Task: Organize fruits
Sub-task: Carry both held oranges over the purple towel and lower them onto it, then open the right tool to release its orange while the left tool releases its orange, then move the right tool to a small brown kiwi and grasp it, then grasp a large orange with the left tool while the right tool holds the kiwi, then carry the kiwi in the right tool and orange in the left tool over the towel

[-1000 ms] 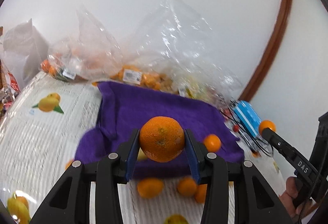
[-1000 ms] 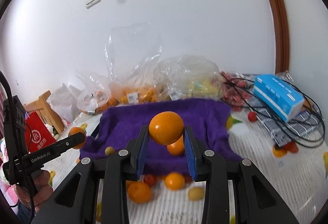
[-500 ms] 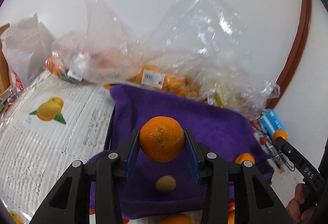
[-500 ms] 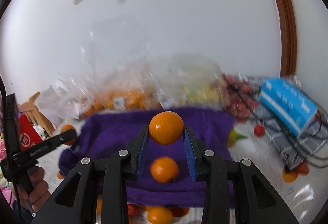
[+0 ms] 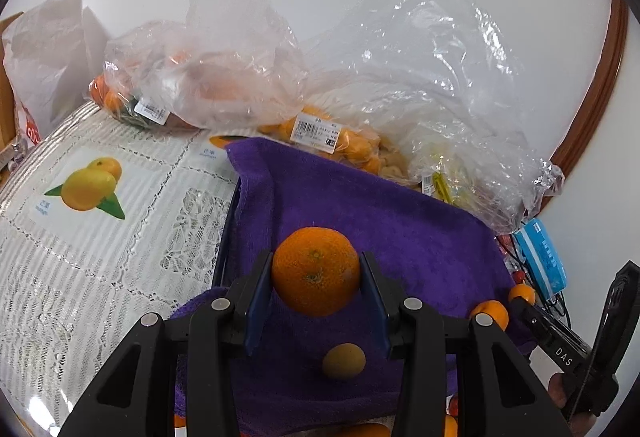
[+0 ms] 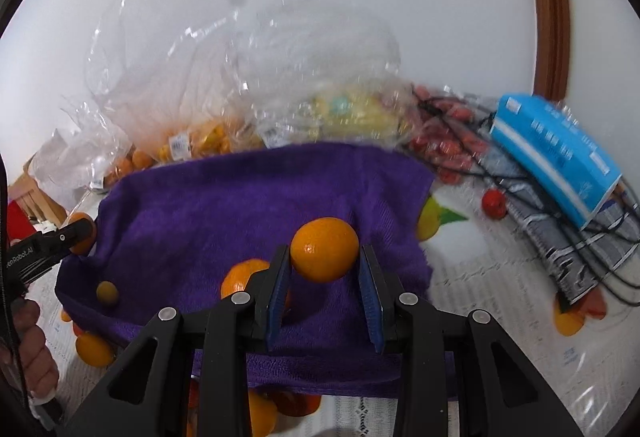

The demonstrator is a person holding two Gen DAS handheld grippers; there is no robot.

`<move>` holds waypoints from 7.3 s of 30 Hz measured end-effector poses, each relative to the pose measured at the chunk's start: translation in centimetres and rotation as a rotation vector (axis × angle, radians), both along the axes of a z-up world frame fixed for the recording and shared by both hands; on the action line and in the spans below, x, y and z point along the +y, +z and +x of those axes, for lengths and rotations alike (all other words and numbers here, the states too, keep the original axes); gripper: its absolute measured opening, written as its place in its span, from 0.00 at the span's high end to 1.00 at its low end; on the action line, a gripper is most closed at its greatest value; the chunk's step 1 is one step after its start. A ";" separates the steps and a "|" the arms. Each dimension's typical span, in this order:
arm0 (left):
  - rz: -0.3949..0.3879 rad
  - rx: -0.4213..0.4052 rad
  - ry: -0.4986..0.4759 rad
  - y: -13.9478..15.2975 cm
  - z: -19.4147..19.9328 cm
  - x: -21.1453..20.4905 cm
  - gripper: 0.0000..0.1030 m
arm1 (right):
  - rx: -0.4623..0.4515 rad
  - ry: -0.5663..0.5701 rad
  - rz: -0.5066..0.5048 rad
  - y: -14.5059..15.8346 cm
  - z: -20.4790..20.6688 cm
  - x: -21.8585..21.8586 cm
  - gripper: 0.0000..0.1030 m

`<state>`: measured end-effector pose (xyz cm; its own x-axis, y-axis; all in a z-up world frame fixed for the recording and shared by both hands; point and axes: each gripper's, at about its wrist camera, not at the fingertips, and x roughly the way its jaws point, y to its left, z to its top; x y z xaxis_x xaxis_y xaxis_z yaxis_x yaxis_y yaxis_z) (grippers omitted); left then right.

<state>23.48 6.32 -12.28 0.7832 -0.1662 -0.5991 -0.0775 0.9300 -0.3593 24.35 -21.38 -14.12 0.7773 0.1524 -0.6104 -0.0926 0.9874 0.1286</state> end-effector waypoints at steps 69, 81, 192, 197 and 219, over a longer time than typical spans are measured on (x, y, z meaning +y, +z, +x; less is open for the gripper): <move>0.116 -0.067 -0.001 1.3 -1.4 -1.8 0.45 | -0.021 0.049 -0.071 -0.2 -7.2 0.7 0.56; 0.127 -0.077 0.002 1.3 -3.2 -2.3 0.45 | 0.151 0.029 -0.070 -3.1 -8.1 0.0 0.73; 0.087 -0.085 -0.147 3.4 -9.0 -3.2 0.70 | -0.081 0.117 0.005 4.0 -12.4 2.1 0.73; 0.112 -0.107 -0.107 5.0 -7.6 -2.4 0.70 | -0.136 0.126 0.033 6.4 -10.5 2.7 0.73; 0.131 -0.073 -0.081 1.6 -0.7 -3.1 0.70 | -0.072 0.053 0.065 3.7 -0.2 2.2 0.73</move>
